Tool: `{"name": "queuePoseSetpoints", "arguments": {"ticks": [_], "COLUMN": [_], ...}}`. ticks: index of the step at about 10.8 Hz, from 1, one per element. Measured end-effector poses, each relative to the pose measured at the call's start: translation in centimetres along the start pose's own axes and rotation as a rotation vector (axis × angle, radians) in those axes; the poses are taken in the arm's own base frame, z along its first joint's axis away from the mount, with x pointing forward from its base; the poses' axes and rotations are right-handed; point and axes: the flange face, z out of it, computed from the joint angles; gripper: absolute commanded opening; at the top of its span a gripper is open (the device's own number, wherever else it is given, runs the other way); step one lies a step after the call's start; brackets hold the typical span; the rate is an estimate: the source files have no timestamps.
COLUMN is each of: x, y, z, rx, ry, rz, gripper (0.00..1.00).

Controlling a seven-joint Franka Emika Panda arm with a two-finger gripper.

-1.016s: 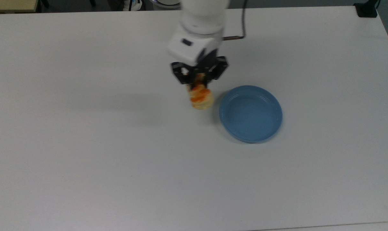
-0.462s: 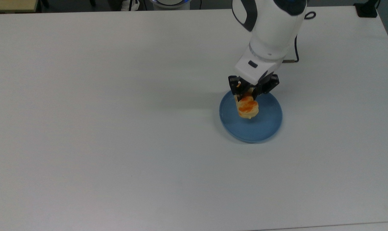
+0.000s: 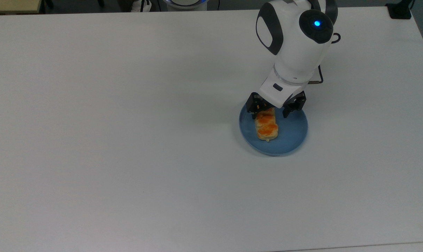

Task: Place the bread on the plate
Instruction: 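Open the gripper to release the roll onto the plate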

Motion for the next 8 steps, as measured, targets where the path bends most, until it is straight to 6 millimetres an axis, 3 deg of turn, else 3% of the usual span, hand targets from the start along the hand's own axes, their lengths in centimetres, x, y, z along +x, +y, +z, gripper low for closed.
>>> {"name": "queuePoseSetpoints", "arguments": {"ticks": [2,3,6,8], "x": [0.2,-0.2,-2.5,-4.6], "y": [1.2,4.1,19.1,27.2], "z": [-4.0,-7.3,-17.8,-21.5], "rx": [0.019,0.01,-0.003,0.006], "ry": [0.003,-0.038,-0.078,-0.063], "rz": [0.026,0.059,0.211,0.244], "gripper": [1.0,1.0,1.0,1.0]}}
